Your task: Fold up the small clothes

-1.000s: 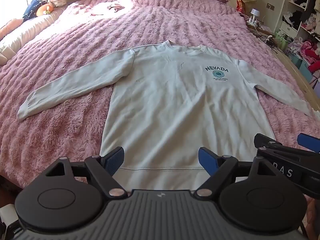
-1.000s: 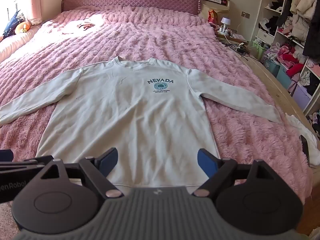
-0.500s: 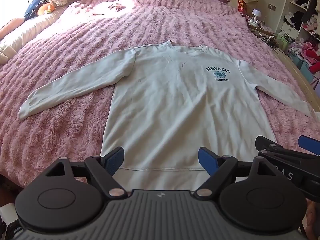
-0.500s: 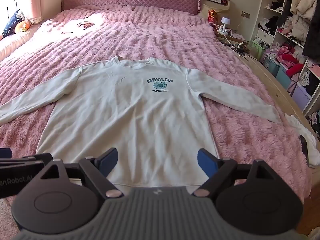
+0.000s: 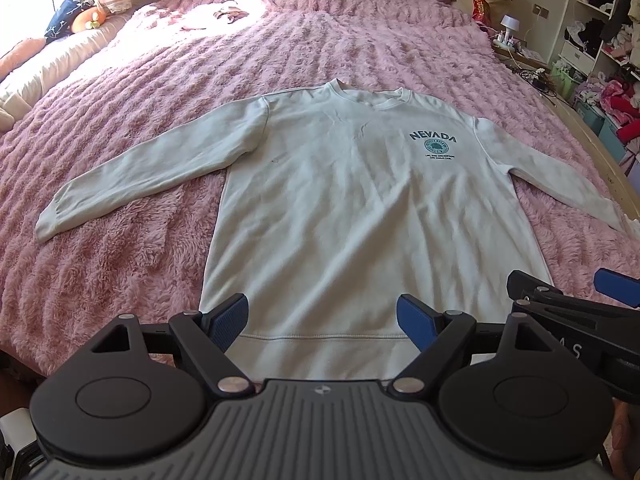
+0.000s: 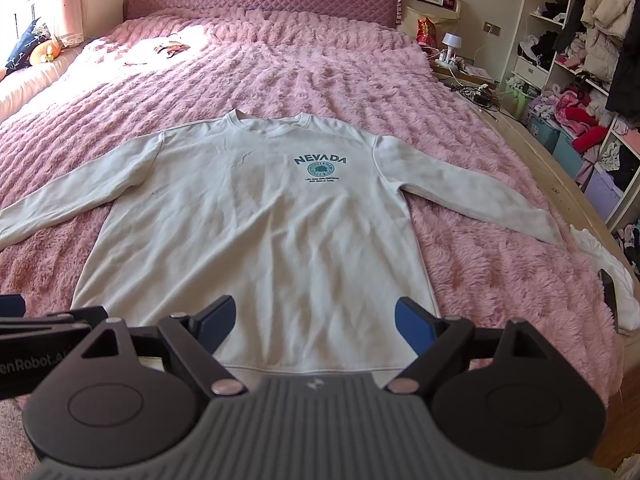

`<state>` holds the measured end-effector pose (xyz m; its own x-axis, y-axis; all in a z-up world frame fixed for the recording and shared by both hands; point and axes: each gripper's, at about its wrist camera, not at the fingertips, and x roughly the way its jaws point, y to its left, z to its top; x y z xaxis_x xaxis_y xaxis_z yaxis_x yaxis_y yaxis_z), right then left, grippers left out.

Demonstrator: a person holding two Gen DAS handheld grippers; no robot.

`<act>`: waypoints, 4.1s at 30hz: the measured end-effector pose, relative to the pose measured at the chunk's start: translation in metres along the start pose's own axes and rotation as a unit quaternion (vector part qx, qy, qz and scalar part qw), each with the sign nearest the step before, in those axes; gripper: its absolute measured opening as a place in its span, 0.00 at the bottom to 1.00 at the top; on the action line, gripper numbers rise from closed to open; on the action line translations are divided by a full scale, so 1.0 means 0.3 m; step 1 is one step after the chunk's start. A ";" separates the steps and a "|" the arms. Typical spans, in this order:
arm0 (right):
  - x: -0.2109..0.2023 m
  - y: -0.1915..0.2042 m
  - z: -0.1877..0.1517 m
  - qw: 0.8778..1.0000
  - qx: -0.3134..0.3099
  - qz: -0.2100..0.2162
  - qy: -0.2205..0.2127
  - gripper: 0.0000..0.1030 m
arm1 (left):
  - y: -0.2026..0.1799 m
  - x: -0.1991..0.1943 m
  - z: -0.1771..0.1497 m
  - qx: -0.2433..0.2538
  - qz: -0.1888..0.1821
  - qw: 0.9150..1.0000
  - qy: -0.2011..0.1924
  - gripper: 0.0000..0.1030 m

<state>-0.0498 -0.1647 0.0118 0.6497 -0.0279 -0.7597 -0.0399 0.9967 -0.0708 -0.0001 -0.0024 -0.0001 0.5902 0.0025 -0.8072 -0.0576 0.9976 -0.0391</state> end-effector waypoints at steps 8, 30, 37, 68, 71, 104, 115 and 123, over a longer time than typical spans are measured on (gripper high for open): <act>0.013 0.001 0.009 1.000 -0.001 0.000 0.002 0.80 | -0.006 -0.001 -0.003 0.002 0.004 1.000 0.000 0.95; 0.012 0.005 0.004 1.000 -0.001 0.000 0.004 0.80 | -0.003 0.009 -0.022 0.001 0.001 1.000 0.005 0.95; 0.014 0.008 0.001 1.000 -0.001 0.000 0.005 0.80 | -0.005 0.010 -0.024 0.001 0.002 1.000 0.006 0.95; 0.073 -0.006 0.012 1.000 0.009 0.004 0.021 0.80 | -0.026 0.059 0.005 0.009 0.006 1.000 0.023 0.95; 0.093 -0.025 0.018 1.000 0.015 0.003 0.021 0.80 | -0.033 0.079 0.017 0.010 0.001 1.000 0.026 0.95; 0.761 -1.473 -0.041 0.863 0.461 -0.106 -0.179 0.47 | -0.809 0.851 0.543 0.042 -0.282 0.958 0.028 0.93; 1.002 -1.670 -0.102 0.784 0.596 -0.100 -0.139 0.50 | -0.991 0.988 0.522 0.070 -0.284 0.955 0.051 0.93; 1.036 -1.718 -0.106 0.771 0.612 -0.085 -0.153 0.01 | -1.057 1.054 0.460 0.090 -0.279 0.953 0.082 0.93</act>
<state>0.1486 -0.6894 -0.2085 0.7232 -0.3339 -0.6045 0.6900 0.3112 0.6535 0.3159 -0.3084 -0.1618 0.3540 -0.5274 -0.7723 0.3757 0.8364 -0.3990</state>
